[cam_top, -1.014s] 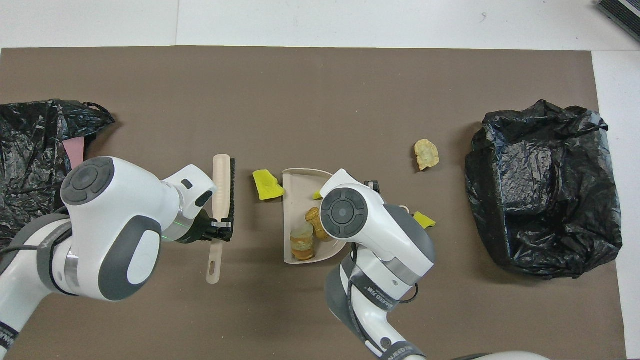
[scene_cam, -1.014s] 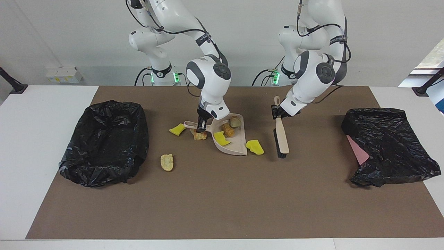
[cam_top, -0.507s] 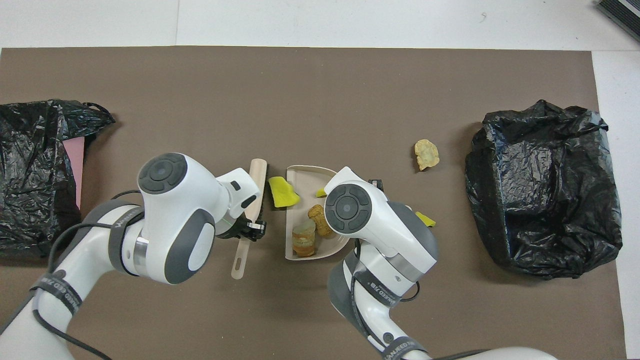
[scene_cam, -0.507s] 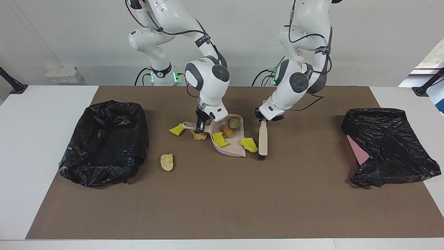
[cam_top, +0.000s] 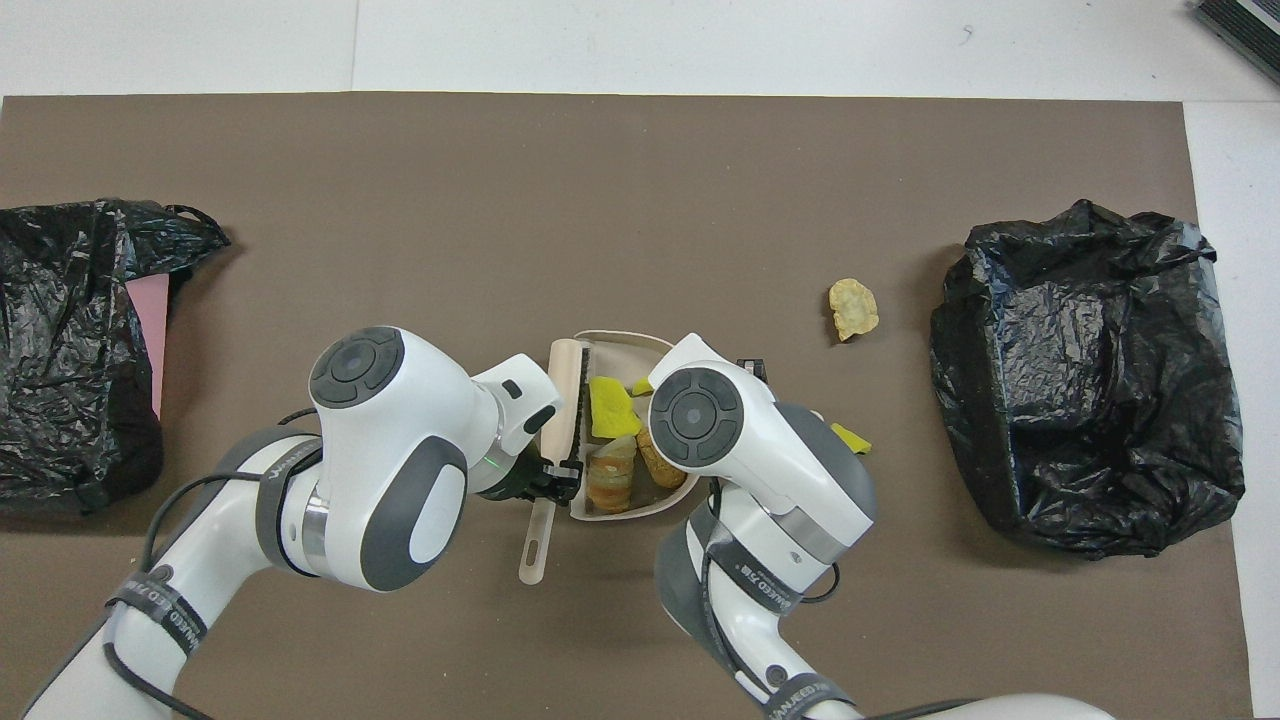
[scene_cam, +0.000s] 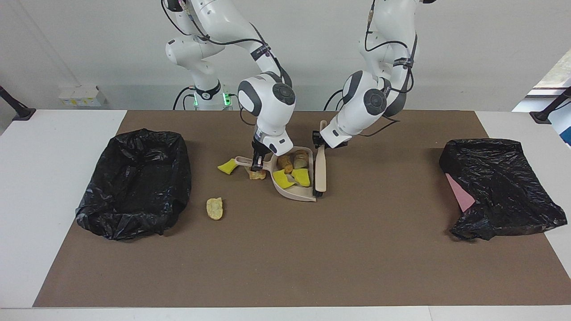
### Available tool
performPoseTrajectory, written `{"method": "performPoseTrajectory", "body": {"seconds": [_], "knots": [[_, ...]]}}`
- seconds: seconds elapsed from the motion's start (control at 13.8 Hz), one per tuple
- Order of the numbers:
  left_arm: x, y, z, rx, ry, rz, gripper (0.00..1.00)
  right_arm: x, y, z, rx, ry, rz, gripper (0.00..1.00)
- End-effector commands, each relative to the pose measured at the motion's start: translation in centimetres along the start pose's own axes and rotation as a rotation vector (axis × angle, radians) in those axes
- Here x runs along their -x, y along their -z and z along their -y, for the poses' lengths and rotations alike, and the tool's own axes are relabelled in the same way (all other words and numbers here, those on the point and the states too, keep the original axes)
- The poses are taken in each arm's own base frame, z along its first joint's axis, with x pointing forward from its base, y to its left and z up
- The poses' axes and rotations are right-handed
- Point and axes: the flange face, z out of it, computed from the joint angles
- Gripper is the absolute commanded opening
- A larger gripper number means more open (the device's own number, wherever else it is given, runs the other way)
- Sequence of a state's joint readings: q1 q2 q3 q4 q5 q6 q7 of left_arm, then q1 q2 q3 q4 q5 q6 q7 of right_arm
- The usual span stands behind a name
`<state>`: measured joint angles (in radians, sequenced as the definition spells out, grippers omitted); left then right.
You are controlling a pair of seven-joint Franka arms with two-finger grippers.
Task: Sweep and dump trash in bin
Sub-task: 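Carry the loaded dustpan with the right gripper over the trash bag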
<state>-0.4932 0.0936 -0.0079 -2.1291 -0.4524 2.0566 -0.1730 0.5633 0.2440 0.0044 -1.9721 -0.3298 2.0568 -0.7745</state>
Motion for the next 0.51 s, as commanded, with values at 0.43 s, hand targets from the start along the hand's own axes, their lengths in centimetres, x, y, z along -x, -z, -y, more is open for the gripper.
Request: {"method": "performPoseTrajectory", "body": {"seconds": [0.43], "knots": [[3.5, 2.8, 5.1, -0.107, 0.139, -0.04, 0.0, 8.3, 4.4, -4.5, 0.048, -0.029, -0.078, 0.0]]}}
